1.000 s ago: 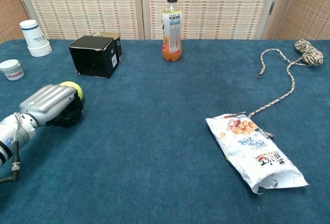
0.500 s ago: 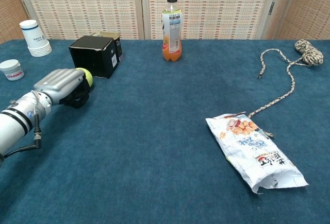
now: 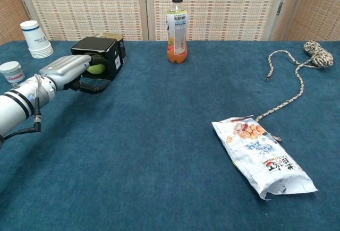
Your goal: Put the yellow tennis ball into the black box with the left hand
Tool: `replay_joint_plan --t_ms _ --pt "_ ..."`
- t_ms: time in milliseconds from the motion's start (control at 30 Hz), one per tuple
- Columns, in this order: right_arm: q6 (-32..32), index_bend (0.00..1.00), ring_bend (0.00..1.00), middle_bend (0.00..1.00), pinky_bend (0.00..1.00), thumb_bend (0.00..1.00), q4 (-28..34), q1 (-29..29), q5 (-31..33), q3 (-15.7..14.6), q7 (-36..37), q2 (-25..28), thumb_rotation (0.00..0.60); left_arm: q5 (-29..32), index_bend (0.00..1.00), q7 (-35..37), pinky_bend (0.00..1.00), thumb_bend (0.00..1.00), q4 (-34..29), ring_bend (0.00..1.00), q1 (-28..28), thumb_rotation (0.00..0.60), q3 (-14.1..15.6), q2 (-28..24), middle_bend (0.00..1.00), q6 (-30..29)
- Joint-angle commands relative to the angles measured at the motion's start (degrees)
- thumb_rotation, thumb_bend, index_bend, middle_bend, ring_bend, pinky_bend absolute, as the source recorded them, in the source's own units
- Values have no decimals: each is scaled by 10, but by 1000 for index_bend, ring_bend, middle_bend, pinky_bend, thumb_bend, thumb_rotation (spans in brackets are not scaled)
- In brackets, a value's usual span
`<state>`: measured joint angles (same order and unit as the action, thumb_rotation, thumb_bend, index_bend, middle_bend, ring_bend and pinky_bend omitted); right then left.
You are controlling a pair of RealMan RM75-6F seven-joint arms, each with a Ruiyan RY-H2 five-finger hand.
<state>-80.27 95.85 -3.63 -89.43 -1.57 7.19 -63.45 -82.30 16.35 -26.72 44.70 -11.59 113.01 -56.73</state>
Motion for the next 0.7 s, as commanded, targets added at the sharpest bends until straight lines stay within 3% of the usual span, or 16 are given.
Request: replay_joint_plan --t_ms 33,700 --pt "-2 0 0 0 0 0 0 1 -3 -2 2 1 534 8 0 -10 0 358 -10 0 -4 192 4 -6 0 16" --pt "-25 0 0 0 0 0 -13 7 -23 -6 20 0 534 35 0 -66 0 316 -70 0 -16 175 16 -38 0 54"
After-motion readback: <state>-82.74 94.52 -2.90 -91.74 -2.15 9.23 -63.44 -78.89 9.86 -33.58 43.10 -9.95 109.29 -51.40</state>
